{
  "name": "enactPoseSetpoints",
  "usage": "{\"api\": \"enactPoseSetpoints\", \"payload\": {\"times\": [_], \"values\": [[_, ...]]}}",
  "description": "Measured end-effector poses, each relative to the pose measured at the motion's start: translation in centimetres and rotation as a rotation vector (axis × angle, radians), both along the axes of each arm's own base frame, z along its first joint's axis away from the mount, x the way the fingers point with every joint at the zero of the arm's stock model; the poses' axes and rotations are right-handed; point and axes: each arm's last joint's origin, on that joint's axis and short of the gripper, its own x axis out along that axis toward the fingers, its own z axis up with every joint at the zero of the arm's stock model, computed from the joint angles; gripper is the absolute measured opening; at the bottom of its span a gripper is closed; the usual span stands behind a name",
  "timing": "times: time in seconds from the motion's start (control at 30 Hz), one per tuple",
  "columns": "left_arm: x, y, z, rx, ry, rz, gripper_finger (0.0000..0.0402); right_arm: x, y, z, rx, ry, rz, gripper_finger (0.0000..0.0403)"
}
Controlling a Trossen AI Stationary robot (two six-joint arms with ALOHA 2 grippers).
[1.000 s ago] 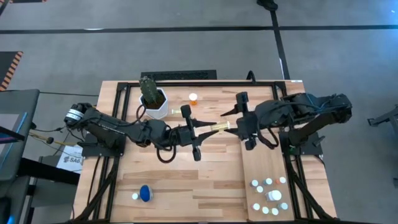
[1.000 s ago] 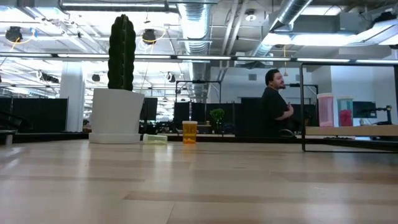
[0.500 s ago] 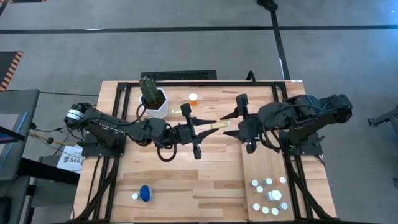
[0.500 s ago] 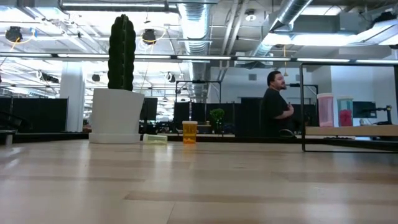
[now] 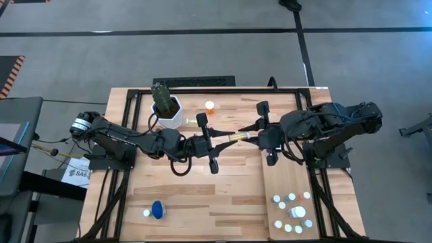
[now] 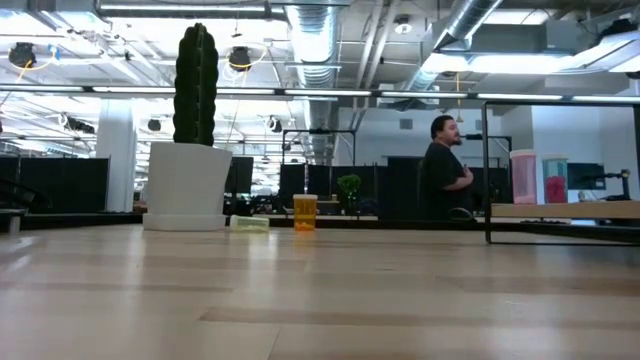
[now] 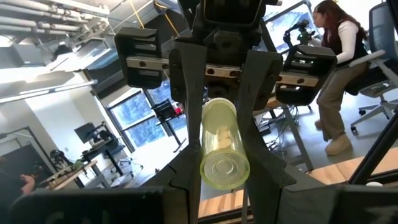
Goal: Pick and place medicine bottles onto shelf by color
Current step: Put the yellow pill bottle on the shelf
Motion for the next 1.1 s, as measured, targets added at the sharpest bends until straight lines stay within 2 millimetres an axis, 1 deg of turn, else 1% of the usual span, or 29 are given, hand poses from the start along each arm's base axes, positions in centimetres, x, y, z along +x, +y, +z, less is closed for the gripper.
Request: {"api": "enactPoseSetpoints", "payload": {"times": [0.07, 0.17, 0.23, 0.37, 0.5, 0.6, 0.7, 0.9, 1.0, 1.1], "values": [[0.0, 0.0, 0.0, -0.010, -0.002, -0.002, 0.0083, 0.0, 0.0, 0.0, 0.001, 0.000, 0.000, 0.0108], [0.0, 0.0, 0.0, -0.011, -0.001, -0.002, 0.0100, 0.0, 0.0, 0.0, 0.010, -0.001, -0.005, 0.0117], [0.0, 0.0, 0.0, -0.011, 0.002, -0.001, 0.0118, 0.0, 0.0, -0.1, 0.025, 0.005, -0.014, 0.0123], [0.0, 0.0, -0.3, -0.007, 0.025, 0.001, 0.0165, -0.1, -0.5, -0.5, 0.057, 0.048, -0.053, 0.0121], [0.1, 0.0, -0.6, -0.026, 0.059, 0.002, 0.0212, -0.5, -1.6, -1.4, 0.096, 0.153, -0.141, 0.0118], [0.1, 0.1, -1.0, -0.054, 0.093, 0.025, 0.0235, -1.5, -3.0, -2.0, 0.155, 0.263, -0.262, 0.0123], [0.2, 0.2, -1.4, -0.086, 0.123, 0.058, 0.0247, -2.4, -4.5, -2.7, 0.212, 0.361, -0.399, 0.0129], [0.3, 1.0, -1.9, -0.155, 0.153, 0.093, 0.0249, -4.0, -6.7, -3.7, 0.282, 0.516, -0.633, 0.0129], [0.4, 1.4, -2.2, -0.187, 0.174, 0.104, 0.0250, -3.9, -7.5, -4.3, 0.370, 0.538, -0.675, 0.0128], [0.4, 1.7, -2.7, -0.220, 0.213, 0.115, 0.0250, -4.7, -8.0, -4.5, 0.506, 0.569, -0.673, 0.0128]]}}
